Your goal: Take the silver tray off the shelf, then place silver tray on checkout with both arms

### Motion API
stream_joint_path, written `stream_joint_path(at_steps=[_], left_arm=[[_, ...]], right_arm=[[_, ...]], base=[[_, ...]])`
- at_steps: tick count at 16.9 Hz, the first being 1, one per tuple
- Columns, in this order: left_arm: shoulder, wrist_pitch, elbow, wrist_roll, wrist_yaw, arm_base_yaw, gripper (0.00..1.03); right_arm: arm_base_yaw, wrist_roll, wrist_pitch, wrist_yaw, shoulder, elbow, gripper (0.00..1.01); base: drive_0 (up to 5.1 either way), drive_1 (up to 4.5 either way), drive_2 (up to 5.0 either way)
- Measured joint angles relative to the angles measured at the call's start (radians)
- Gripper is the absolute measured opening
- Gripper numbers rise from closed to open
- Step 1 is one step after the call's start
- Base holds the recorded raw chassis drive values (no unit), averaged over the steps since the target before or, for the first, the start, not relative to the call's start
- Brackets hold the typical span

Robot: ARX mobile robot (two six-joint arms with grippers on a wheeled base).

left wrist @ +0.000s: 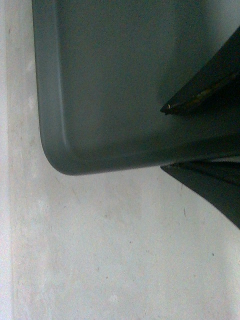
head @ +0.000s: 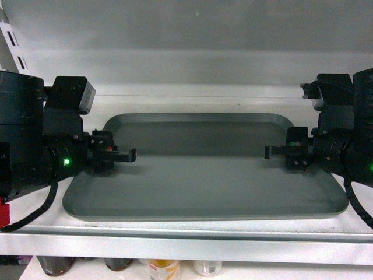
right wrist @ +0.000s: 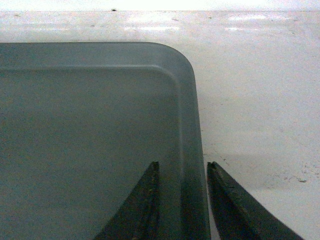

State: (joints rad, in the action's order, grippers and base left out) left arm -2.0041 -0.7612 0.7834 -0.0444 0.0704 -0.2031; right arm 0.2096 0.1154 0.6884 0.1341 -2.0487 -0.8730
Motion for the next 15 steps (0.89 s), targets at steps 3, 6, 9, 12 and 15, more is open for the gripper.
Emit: stream_joint_path(at_steps=[3, 6, 9, 12, 15], left_arm=[[0.006, -0.005, -0.006, -0.063, 0.011, 0.001, 0.04], [0.027, 0.021, -0.013, -0.075, 0.012, -0.004, 0.04], [0.066, 0.075, -0.018, -0.073, 0.017, -0.010, 0.04], [0.161, 0.137, -0.020, -0.060, 0.017, -0.010, 0.04], [0.243, 0.170, -0.021, -0.060, 0.020, -0.009, 0.04]], right_arm=[[-0.001, 0.009, 0.005, 0.003, 0.004, 0.008, 0.03], [-0.001, 0.017, -0.008, 0.004, 0.019, 0.014, 0.03], [0.000, 0.020, -0.053, 0.011, 0.062, 0.030, 0.03], [0.001, 0.032, -0.107, 0.018, 0.156, 0.053, 0.03], [0.007, 0.034, -0.134, 0.031, 0.248, 0.063, 0.03]], base=[[0.0, 0.00, 0.0], [0.0, 0.00, 0.0], [0.0, 0.00, 0.0], [0.0, 0.00, 0.0], [0.0, 0.00, 0.0]])
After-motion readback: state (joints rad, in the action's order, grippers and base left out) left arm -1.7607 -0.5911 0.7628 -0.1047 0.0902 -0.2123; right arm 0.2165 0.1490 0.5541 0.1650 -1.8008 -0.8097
